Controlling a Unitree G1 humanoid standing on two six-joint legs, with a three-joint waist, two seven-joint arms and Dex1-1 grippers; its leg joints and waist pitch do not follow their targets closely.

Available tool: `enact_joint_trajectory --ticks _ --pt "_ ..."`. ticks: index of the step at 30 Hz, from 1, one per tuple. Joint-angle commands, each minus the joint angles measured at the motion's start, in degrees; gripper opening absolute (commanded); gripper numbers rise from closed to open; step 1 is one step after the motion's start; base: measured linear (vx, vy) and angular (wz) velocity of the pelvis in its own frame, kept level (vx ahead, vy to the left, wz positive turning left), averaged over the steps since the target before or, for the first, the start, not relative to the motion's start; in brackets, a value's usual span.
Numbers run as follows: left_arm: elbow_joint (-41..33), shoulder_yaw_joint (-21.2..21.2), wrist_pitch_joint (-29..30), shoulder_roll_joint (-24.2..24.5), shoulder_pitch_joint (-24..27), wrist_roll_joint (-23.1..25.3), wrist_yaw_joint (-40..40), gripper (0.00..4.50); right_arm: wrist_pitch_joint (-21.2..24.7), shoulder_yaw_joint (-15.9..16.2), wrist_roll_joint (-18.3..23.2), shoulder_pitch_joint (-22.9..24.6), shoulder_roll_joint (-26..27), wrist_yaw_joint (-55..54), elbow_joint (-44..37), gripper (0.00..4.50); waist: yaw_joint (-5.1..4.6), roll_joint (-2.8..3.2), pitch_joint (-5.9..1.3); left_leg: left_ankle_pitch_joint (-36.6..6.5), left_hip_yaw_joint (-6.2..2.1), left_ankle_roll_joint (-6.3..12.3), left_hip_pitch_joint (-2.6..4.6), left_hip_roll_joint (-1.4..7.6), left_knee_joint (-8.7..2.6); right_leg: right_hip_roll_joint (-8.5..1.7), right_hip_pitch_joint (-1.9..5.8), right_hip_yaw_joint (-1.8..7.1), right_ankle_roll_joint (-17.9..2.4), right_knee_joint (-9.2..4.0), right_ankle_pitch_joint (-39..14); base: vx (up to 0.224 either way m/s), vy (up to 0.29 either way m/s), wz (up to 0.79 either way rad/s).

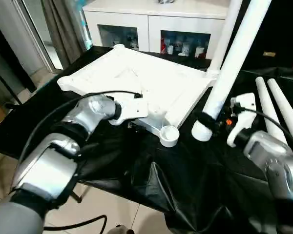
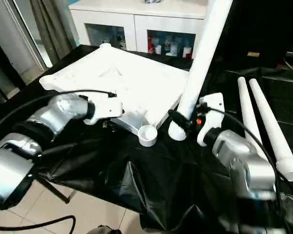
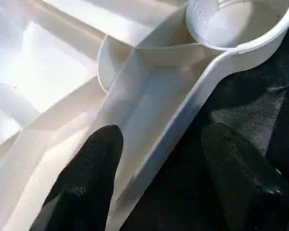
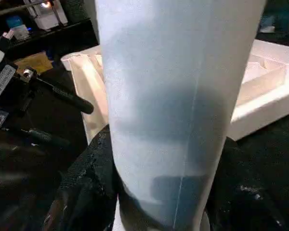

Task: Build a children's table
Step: Pick table leg, then insert table leg to table base

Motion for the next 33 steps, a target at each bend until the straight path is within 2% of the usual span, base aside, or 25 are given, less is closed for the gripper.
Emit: enact_joint_trajectory --ticks 1,3,4,5,6,7,9,12,13,14,15,16,17,18,20,21,22,23,24,27,28,32,33 --pt "1.71 0.24 -1.13 0.04 -1.01 1.32 0.74 3.03 1.1 -0.43 0.44 1.0 -0.46 -0.46 -2.84 1.91 -0.26 -1.41 -4.64 -10.0 -1.67 3.26 1.8 2.77 -3.72 -4.17 2.98 2.38 -11.22 -4.4 -12.87 0.0 0.0 0.0" --pt "2.76 0.41 -1.53 -0.39 -1.03 1.7 1.57 3.03 1.43 -0.59 0.6 1.57 -0.41 -0.72 -3.45 1.91 -0.49 -1.57 -4.58 -9.8 -1.71 3.38 1.54 2.73 -3.78 -4.17 3.03 2.31 -10.96 -4.45 -13.9 0.0 0.0 0.0" --pt "2.87 0.4 -1.57 -0.45 -1.03 1.76 1.72 3.03 1.5 -0.62 0.63 1.63 -0.39 -0.77 -3.48 1.91 -0.51 -1.52 -4.59 -10.02 -1.71 3.35 1.73 2.74 -3.75 -4.19 2.88 2.32 -10.88 -4.5 -14.57 0.0 0.0 0.0" --pt "3.45 0.34 -1.82 -0.8 -1.02 2.09 2.55 3.03 1.85 -0.79 0.79 1.92 -0.31 -1.03 -3.68 1.91 -0.77 -2.38 -4.16 -10.16 -1.62 3.55 1.49 2.71 -3.9 -4.12 2.79 2.35 -10.71 -4.68 -14.94 0.0 0.0 0.0" --pt "3.99 0.49 -2.12 -1.49 -0.95 2.07 3.65 3.03 2.38 -0.94 1.15 2.2 -0.27 -1.24 -3.92 1.91 -0.9 -2.67 -3.78 -10.45 -1.67 3.86 1.43 2.65 -3.96 -4.2 2.65 2.34 -10.33 -4.65 -16.8 0.0 0.0 0.0" --pt "4.38 0.4 -2.37 -1.95 -0.91 2.22 4.17 3.03 2.9 -0.75 1.31 1.91 -0.21 -1.32 -3.84 1.91 -0.98 -3.21 -3.45 -10.93 -1.54 4.06 1.6 2.63 -4.08 -4.16 2.41 2.34 -10.0 -5.03 -18.06 0.0 0.0 0.0" --pt "5.04 0.05 -2.77 -2.8 -0.66 2.79 4.48 3.03 3.41 -0.12 1.31 1.0 -0.38 -1.08 -3.51 1.91 -1.22 -2.68 -3.3 -11.1 -1.74 3.86 1.62 2.78 -4.2 -4.25 2.37 2.33 -9.75 -5.14 -19.23 0.0 0.0 0.0" --pt "5.74 -0.25 -2.92 -3.34 -0.48 3.93 4.69 3.03 3.38 0.26 0.94 0.09 -0.58 -1.06 -3.1 1.91 -1.81 -2.72 -3.22 -11.41 -2.01 3.54 1.58 3.01 -4.52 -4.18 2.64 2.27 -10.39 -4.92 -16.0 0.0 0.0 0.0" --pt "6.2 -0.44 -2.6 -3.76 -0.4 4.59 4.39 3.03 3.41 0.22 0.84 -0.36 -0.61 -1.21 -3.09 1.91 -1.96 -2.18 -3.17 -11.54 -2.04 3.62 1.59 2.99 -4.51 -4.26 2.63 2.28 -10.85 -4.93 -15.24 0.0 0.0 0.0" --pt "6.32 -0.51 -2.43 -3.89 -0.38 4.72 4.22 3.03 3.44 0.18 0.85 -0.45 -0.62 -1.26 -3.13 1.91 -2.17 -2.55 -3.17 -12.14 -1.9 3.6 1.75 2.94 -4.44 -4.25 2.55 2.36 -11.27 -5.05 -14.89 0.0 0.0 0.0" --pt "6.43 -0.68 -2.14 -4.08 -0.35 4.89 4.15 3.03 3.48 0.07 0.91 -0.39 -0.71 -1.26 -3.26 1.91 -2.17 -2.12 -3.2 -12.19 -1.92 3.54 1.79 2.9 -4.38 -4.3 2.57 2.41 -11.56 -4.98 -14.59 0.0 0.0 0.0" --pt "6.51 -0.77 -2.01 -4.19 -0.34 5.0 4.17 3.03 3.51 0.02 0.96 -0.34 -0.77 -1.29 -3.35 1.91 -2.28 -2.44 -3.19 -12.01 -1.85 3.67 1.63 2.84 -4.34 -4.3 2.72 2.43 -11.88 -5.0 -13.87 0.0 0.0 0.0" --pt "6.78 -1.45 -0.76 -4.08 -0.33 5.74 4.21 3.03 3.5 0.06 0.85 -0.15 -0.81 -1.43 -3.61 1.91 -2.29 -2.48 -3.23 -11.77 -1.88 3.74 1.61 2.85 -4.36 -4.32 2.79 2.42 -12.03 -4.91 -13.44 0.0 0.0 0.0" --pt "7.43 -2.95 1.88 -3.81 -0.41 7.38 3.61 3.03 3.55 -0.01 0.6 0.47 -1.13 -1.55 -4.4 1.91 -2.5 -2.05 -3.3 -11.27 -1.89 3.92 1.69 2.93 -4.33 -4.22 2.78 2.43 -12.39 -4.83 -11.87 0.0 0.0 0.0" --pt "7.65 -2.94 2.87 -3.82 -0.48 7.53 2.78 2.74 3.61 -0.15 0.62 0.7 -1.29 -1.51 -4.67 1.91 -2.5 -2.2 -3.24 -11.34 -1.85 3.99 1.68 2.88 -4.34 -4.26 2.86 2.4 -12.65 -4.86 -11.91 0.0 0.0 0.0" --pt "7.88 -2.53 4.35 -3.91 -0.62 7.26 1.07 2.66 3.7 -0.33 0.69 0.91 -1.45 -1.48 -4.89 1.91 -2.57 -2.08 -3.2 -11.5 -1.83 3.94 1.65 2.82 -4.35 -4.28 2.94 2.38 -12.72 -4.92 -12.42 0.0 0.0 0.0" --pt "8.01 -2.4 5.41 -4.06 -0.74 7.19 -0.07 2.66 3.65 -0.57 0.77 1.12 -1.69 -1.3 -4.93 1.91 -2.54 -2.32 -3.24 -11.5 -1.84 3.89 1.77 2.88 -4.35 -4.36 2.91 2.39 -12.88 -4.9 -13.09 0.0 0.0 0.0" --pt "8.11 -2.44 6.21 -4.11 -0.86 7.36 -1.15 2.6 3.59 -0.7 0.73 1.19 -1.88 -1.19 -4.86 1.91 -2.57 -2.27 -3.18 -11.58 -1.81 3.9 1.75 2.87 -4.37 -4.32 2.88 2.39 -12.88 -4.97 -13.45 0.0 0.0 0.0" --pt "8.29 -2.78 7.48 -4.08 -1.11 8.09 -3.32 2.31 3.45 -0.84 0.51 1.17 -2.22 -1.02 -4.56 1.91 -2.82 -2.68 -3.11 -11.91 -1.84 3.84 1.55 2.8 -4.44 -4.33 3.06 2.34 -12.55 -5.1 -14.75 0.0 0.0 0.0" --pt "8.27 -2.18 9.25 -4.58 -1.9 7.52 -8.09 2.19 2.88 -0.85 0.01 0.07 -3.05 -0.37 -3.17 1.91 -2.9 -2.79 -3.09 -11.66 -1.83 4.01 1.5 2.69 -4.35 -4.49 3.08 2.35 -12.25 -5.2 -16.04 0.0 0.0 0.0" --pt "8.09 -1.64 9.89 -5.02 -2.37 6.74 -10.48 2.01 2.45 -0.7 -0.36 -0.8 -3.56 0.05 -2.21 1.91 -2.81 -3.04 -3.19 -11.03 -1.76 4.22 1.55 2.66 -4.29 -4.53 3.1 2.38 -12.29 -5.18 -16.22 0.0 0.0 0.0" --pt "7.58 -0.56 11.28 -5.73 -3.1 5.01 -16.4 1.7 1.64 -0.41 -0.9 -2.38 -4.57 0.81 -0.49 1.91 -2.57 -2.79 -3.28 -10.22 -1.6 4.66 1.74 2.74 -4.18 -4.49 2.95 2.44 -13.34 -5.15 -15.05 0.0 0.0 0.0" --pt "7.17 -0.04 12.13 -6.07 -3.51 4.07 -20.21 1.57 1.11 -0.2 -1.19 -3.47 -5.22 1.41 0.65 1.91 -2.46 -2.71 -3.47 -9.96 -1.58 4.66 1.8 2.84 -4.18 -4.47 3.0 2.46 -13.72 -5.0 -13.91 0.0 0.0 0.0"
